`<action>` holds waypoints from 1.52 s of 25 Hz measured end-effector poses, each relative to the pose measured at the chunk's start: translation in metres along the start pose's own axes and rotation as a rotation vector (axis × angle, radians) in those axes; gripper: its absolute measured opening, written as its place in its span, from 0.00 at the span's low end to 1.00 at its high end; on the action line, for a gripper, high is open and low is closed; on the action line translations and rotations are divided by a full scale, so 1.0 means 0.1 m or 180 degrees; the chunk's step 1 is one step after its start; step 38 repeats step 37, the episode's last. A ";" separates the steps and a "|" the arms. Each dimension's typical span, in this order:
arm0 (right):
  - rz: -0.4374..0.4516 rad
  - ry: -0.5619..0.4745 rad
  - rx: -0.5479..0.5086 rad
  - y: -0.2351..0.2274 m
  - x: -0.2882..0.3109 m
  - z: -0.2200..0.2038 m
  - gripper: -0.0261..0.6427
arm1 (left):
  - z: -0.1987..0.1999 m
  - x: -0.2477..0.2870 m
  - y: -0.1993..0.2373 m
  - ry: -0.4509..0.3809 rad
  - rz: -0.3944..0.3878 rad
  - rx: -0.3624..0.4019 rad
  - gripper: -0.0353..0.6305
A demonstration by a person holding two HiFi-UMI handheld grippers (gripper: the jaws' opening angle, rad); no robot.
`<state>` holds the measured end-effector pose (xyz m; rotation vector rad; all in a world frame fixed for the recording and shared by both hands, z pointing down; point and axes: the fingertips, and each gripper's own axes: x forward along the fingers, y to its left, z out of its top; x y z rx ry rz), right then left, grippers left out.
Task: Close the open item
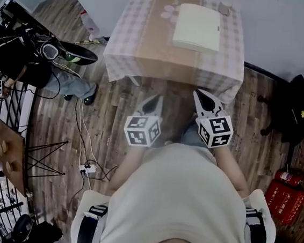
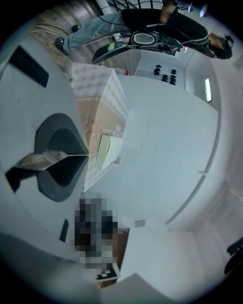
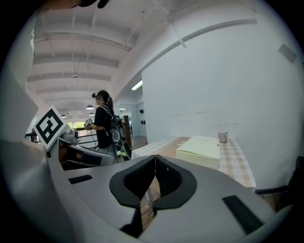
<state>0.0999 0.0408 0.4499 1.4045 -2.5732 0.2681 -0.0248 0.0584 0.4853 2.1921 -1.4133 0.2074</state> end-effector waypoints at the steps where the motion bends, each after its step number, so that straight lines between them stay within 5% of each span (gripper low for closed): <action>1: 0.0014 -0.0009 -0.0003 0.04 -0.03 0.00 0.04 | 0.00 -0.04 0.00 -0.0016 0.0002 0.0017 0.07; 38: 0.0108 -0.0046 -0.0128 0.16 -0.06 0.06 0.04 | -0.01 -0.12 0.03 -0.0043 -0.0038 0.0016 0.07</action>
